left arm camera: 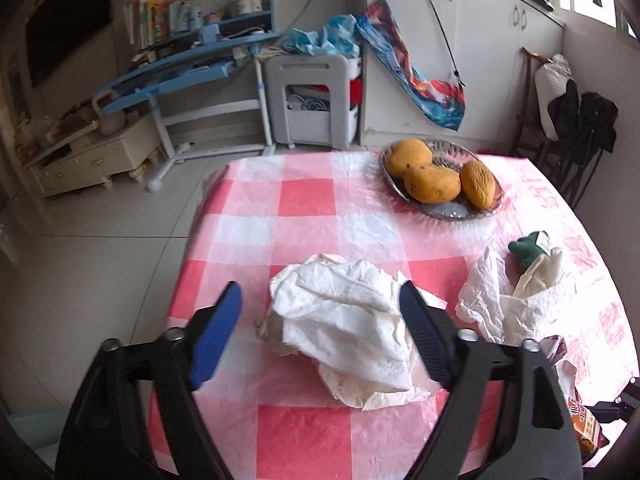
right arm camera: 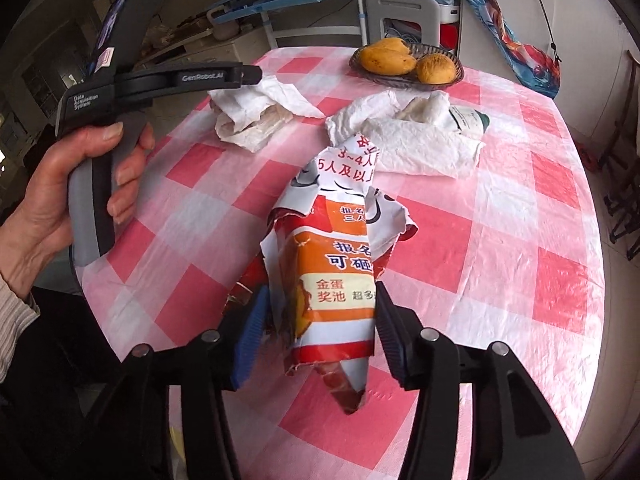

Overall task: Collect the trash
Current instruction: 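Grasp the orange printed snack wrapper with the right tool while the left tool grasps a white tissue, then carry both items over the bucket and open the right tool to drop the wrapper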

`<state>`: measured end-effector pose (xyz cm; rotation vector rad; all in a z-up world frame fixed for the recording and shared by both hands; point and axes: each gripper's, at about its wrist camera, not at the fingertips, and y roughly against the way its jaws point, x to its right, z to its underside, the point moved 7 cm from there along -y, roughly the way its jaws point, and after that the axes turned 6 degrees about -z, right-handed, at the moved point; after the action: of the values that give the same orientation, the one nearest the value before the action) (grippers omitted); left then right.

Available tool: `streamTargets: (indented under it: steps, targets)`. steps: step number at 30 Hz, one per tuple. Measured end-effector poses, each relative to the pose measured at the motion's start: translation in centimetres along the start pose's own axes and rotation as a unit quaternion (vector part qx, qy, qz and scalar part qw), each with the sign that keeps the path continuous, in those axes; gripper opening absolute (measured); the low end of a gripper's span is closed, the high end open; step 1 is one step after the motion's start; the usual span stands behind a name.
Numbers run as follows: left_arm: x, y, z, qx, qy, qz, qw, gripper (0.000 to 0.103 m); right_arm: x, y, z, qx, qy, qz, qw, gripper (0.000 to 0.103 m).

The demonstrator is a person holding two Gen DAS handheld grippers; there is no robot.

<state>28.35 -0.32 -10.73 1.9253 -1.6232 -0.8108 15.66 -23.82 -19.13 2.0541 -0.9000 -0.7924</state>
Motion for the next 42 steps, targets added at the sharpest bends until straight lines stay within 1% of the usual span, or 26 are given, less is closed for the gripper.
streamTargets:
  steps: [1, 3, 4, 5, 6, 7, 8, 9, 11, 12, 15, 18, 20, 23, 25, 27, 29, 31, 36, 39, 42]
  targets:
    - [0.4, -0.2, 0.1, -0.006, -0.014, 0.008, 0.9998, 0.053, 0.0, -0.1, 0.0, -0.001, 0.005, 0.002, 1.000, 0.052]
    - [1.0, -0.6, 0.4, -0.018, -0.033, 0.023, 0.9990, 0.013, 0.0, -0.3, 0.0, 0.001, 0.006, 0.000, 1.000, 0.052]
    - [1.2, -0.6, 0.6, -0.023, -0.040, 0.028, 0.9985, 0.009, -0.1, -0.5, 0.0, 0.000, 0.005, -0.003, 1.000, 0.052]
    - [1.4, -0.4, 0.8, -0.023, -0.045, 0.034, 0.9982, 0.005, 0.0, -0.5, 0.0, 0.000, 0.004, -0.004, 1.000, 0.049]
    - [1.4, -0.2, 1.0, -0.022, -0.047, 0.042, 0.9978, 0.003, -0.1, -0.6, -0.1, 0.000, 0.003, -0.008, 1.000, 0.044]
    - [1.5, 0.4, 1.0, -0.019, -0.047, 0.049, 0.9975, 0.003, -0.2, -0.6, -0.1, 0.000, 0.003, -0.013, 1.000, 0.041]
    - [1.4, 1.0, 1.0, -0.014, -0.045, 0.055, 0.9973, 0.003, -0.3, -0.6, -0.2, 0.000, 0.002, -0.016, 1.000, 0.033]
    - [1.2, 1.9, 0.9, -0.006, -0.041, 0.064, 0.9971, 0.002, -0.4, -0.5, -0.2, 0.001, 0.003, -0.016, 1.000, 0.030]
    - [0.6, 3.5, 0.8, -0.001, -0.012, 0.101, 0.9948, 0.002, -0.7, -0.5, 0.0, 0.003, 0.007, -0.015, 1.000, 0.027]
    - [0.3, 4.1, 0.9, 0.000, 0.004, 0.117, 0.9931, 0.002, -0.8, -0.5, 0.0, 0.004, 0.009, -0.016, 1.000, 0.012]
    - [-1.0, 5.9, 1.2, 0.005, 0.047, 0.155, 0.9867, 0.002, -1.1, -0.1, 0.2, 0.010, 0.008, -0.016, 1.000, 0.007]
    - [-2.7, 8.5, 1.3, 0.025, 0.091, 0.201, 0.9750, 0.002, -1.0, 0.4, 0.3, 0.021, -0.001, -0.017, 1.000, 0.005]
    - [-3.8, 10.1, 1.3, 0.043, 0.113, 0.222, 0.9675, 0.002, -0.7, 1.0, 0.1, 0.034, -0.007, -0.016, 0.999, 0.005]
    - [-5.5, 12.4, 1.8, 0.064, 0.146, 0.242, 0.9571, 0.002, -0.4, 2.2, -0.4, 0.059, -0.019, -0.022, 0.998, 0.004]
    - [-6.4, 13.6, 2.5, 0.071, 0.161, 0.244, 0.9536, 0.002, -0.7, 2.7, -0.7, 0.073, -0.017, -0.024, 0.997, 0.004]
    - [-7.0, 14.7, 3.6, 0.075, 0.171, 0.241, 0.9524, 0.002, -1.3, 3.2, -0.9, 0.083, -0.011, -0.026, 0.996, 0.004]
    - [-7.1, 15.5, 4.8, 0.075, 0.173, 0.237, 0.9531, 0.002, -2.1, 3.8, -1.0, 0.093, 0.000, -0.029, 0.995, 0.004]
    - [-7.0, 16.1, 6.2, 0.070, 0.171, 0.228, 0.9560, 0.002, -3.3, 4.7, -0.7, 0.108, 0.010, -0.035, 0.994, 0.004]
    - [-6.5, 17.4, 9.0, 0.061, 0.164, 0.222, 0.9591, 0.002, -7.0, 6.3, 2.4, 0.122, 0.031, -0.053, 0.991, 0.004]
    - [-5.9, 18.3, 10.5, 0.058, 0.153, 0.221, 0.9616, 0.002, -9.2, 6.8, 4.8, 0.115, 0.048, -0.061, 0.990, 0.004]
    - [-5.3, 19.2, 12.0, 0.054, 0.141, 0.220, 0.9638, 0.002, -11.0, 6.9, 7.1, 0.097, 0.055, -0.076, 0.991, 0.004]
